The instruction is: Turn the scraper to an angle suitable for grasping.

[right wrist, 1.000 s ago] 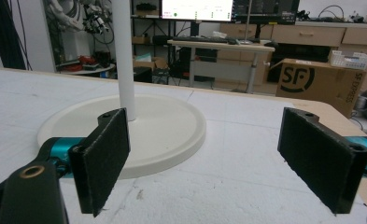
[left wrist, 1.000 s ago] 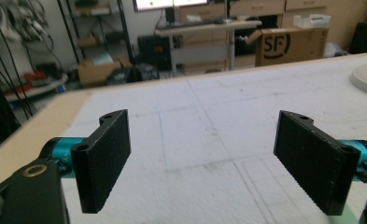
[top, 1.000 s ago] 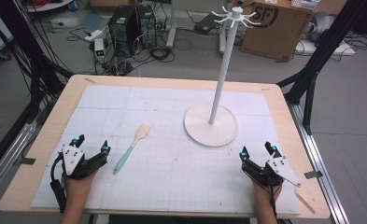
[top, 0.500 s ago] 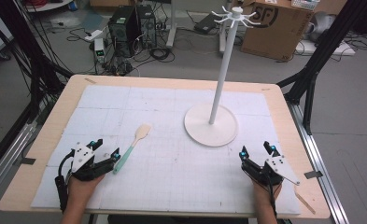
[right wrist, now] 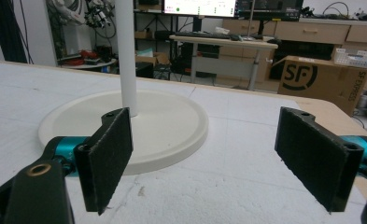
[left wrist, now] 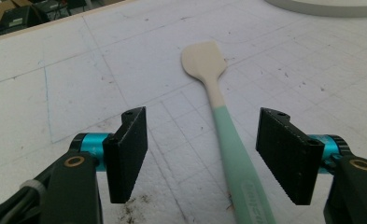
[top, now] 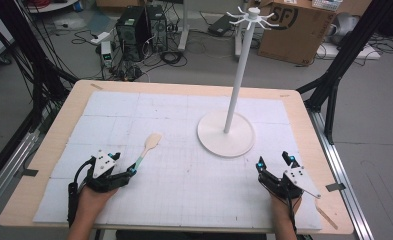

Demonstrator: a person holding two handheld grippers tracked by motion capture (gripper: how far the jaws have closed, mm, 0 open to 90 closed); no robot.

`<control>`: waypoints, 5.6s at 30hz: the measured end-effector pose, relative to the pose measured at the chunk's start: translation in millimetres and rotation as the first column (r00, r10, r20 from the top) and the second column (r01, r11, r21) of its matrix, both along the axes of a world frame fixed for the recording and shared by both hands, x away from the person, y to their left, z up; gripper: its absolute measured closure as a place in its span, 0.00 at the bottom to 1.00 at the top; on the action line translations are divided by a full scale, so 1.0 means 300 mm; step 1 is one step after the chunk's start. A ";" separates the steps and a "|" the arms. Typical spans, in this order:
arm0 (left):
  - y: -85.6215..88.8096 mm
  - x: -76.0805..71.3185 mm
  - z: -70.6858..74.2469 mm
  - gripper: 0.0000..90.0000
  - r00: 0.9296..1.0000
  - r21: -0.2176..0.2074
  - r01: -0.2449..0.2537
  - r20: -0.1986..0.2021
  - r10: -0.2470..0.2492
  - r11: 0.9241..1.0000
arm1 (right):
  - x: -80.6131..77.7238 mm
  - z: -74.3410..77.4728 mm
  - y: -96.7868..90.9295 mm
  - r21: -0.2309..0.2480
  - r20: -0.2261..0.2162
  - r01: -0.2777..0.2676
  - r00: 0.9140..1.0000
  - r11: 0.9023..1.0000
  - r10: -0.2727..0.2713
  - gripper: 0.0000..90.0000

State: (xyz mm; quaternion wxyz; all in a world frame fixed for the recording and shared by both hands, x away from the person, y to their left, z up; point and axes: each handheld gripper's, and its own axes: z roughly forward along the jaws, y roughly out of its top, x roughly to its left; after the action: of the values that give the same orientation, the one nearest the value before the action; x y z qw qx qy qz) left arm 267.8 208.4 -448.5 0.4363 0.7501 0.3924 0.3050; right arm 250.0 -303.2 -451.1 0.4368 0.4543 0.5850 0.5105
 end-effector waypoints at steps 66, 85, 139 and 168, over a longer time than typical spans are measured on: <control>-0.032 0.041 -0.009 0.81 0.975 0.006 0.021 -0.223 -0.020 1.000 | 0.001 0.000 0.001 -0.005 0.000 0.000 1.000 1.000 0.000 0.22; -0.024 0.041 -0.007 0.84 0.974 -0.009 0.034 -0.225 -0.036 0.999 | 0.001 0.000 0.002 0.001 -0.002 0.000 1.000 1.000 0.000 0.21; -0.162 0.015 -0.002 0.84 0.791 -0.008 0.582 -0.228 -0.568 0.813 | 0.001 0.000 0.004 -0.001 -0.008 0.001 1.000 1.000 -0.001 0.22; -0.346 0.043 0.000 0.84 0.677 -0.005 0.719 -0.218 -0.703 0.695 | 0.001 0.000 0.003 -0.007 -0.008 0.001 1.000 1.000 -0.001 0.22</control>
State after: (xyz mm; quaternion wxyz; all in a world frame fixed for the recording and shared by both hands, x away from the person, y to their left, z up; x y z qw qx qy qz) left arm 280.8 104.7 -448.4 0.4473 0.8875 0.0996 0.0491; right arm 250.3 -302.3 -451.1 0.4361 0.4550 0.5883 0.5066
